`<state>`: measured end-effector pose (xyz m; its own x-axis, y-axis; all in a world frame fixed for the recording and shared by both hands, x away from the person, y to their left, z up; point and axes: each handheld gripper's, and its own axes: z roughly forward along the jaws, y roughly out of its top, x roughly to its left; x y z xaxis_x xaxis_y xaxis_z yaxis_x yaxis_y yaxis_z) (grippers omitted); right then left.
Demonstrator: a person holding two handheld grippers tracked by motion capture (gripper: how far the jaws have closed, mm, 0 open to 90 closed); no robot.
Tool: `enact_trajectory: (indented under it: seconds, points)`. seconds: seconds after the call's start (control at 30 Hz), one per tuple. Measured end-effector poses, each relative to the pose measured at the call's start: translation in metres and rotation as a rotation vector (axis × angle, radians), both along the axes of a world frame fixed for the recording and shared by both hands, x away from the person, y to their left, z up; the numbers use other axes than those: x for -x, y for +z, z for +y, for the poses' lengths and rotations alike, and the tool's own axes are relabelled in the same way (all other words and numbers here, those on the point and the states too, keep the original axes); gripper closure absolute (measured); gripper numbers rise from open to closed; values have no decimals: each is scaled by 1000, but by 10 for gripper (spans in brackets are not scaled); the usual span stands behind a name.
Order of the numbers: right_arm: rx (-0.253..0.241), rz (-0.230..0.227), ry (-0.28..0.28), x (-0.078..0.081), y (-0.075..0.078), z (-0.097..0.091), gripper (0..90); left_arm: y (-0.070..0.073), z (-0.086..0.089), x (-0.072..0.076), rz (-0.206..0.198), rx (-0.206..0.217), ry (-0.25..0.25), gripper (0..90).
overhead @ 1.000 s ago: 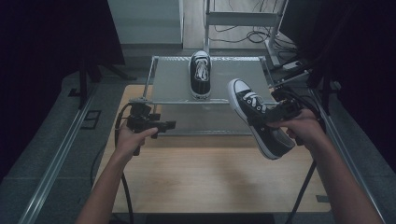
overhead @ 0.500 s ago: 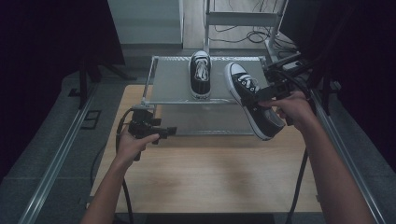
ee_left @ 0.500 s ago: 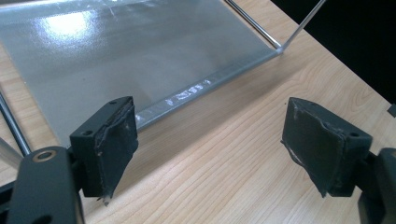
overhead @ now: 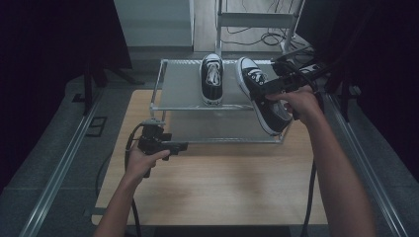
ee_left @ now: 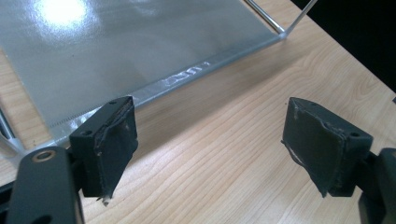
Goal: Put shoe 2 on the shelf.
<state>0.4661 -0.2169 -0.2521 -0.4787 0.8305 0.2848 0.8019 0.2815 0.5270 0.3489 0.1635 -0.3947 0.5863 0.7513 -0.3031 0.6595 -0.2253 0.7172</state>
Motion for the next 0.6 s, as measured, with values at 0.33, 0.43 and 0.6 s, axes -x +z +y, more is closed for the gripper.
enact_trajectory:
  seconds: [0.33,0.43,0.6]
  points:
    - [-1,18,-58,-18,0,3,140,-13,-6,6,6,-11,-11,178]
    - [10,28,-84,-26,-1,5,140,-16,-7,7,4,-15,-9,178]
    - [11,37,-111,-34,-2,6,140,-18,-6,11,-4,-17,-3,179]
